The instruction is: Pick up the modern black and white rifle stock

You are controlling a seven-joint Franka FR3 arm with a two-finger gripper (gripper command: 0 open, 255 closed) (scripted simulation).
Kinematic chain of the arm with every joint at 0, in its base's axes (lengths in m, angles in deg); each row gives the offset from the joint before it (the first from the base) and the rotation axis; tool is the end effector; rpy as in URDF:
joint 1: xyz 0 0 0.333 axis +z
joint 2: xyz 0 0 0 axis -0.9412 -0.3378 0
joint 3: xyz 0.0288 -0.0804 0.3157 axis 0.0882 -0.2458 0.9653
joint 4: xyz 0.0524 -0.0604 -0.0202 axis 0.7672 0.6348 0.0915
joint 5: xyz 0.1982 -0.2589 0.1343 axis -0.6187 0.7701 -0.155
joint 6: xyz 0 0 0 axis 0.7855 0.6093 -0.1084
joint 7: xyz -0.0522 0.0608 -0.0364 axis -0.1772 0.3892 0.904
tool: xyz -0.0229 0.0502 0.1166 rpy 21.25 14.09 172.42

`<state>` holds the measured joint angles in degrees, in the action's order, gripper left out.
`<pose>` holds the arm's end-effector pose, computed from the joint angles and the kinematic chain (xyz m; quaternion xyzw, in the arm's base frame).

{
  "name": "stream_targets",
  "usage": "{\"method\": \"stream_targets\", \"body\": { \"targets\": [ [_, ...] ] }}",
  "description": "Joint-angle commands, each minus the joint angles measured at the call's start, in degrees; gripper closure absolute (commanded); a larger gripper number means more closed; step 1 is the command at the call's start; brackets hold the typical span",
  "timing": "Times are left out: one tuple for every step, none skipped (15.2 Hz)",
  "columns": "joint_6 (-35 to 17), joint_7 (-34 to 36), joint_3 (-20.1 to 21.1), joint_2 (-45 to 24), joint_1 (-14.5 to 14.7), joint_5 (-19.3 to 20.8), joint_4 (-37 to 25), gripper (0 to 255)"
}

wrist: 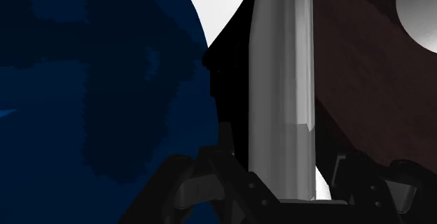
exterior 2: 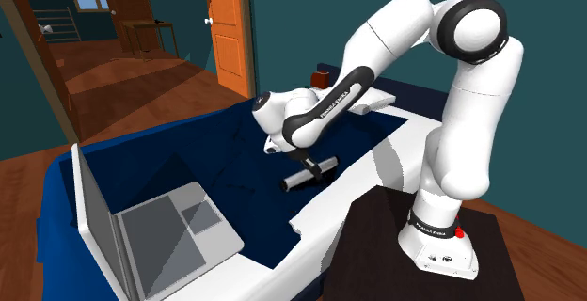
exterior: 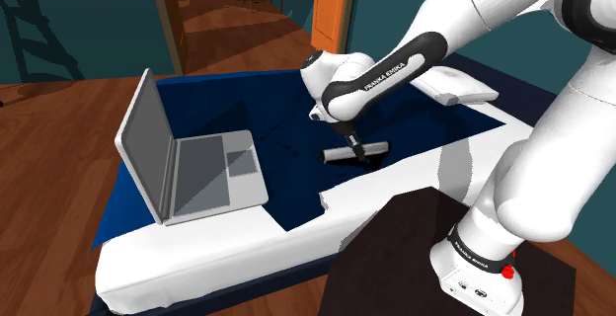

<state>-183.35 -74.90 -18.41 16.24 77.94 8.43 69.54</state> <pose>0.4015 0.0367 0.3254 0.8541 0.4455 -0.2503 0.0969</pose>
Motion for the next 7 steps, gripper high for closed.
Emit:
{"method": "stream_targets", "body": {
  "targets": [
    [1.54,-0.61,0.01,1.15,0.01,-0.23,-0.49,255],
    [2.28,-0.86,0.03,1.67,0.03,-0.35,-0.76,255],
    [3.02,-1.12,0.05,2.17,0.06,-0.47,-1.04,255],
    [3.76,-1.37,0.07,2.65,0.08,-0.58,-1.33,255],
    [4.51,-1.62,0.09,3.13,0.11,-0.69,-1.64,255],
    [4.62,-1.66,0.09,3.21,0.11,-0.71,-1.67,255],
    [4.62,-1.66,0.09,3.2,0.11,-0.7,-1.68,255]
  ]
}}
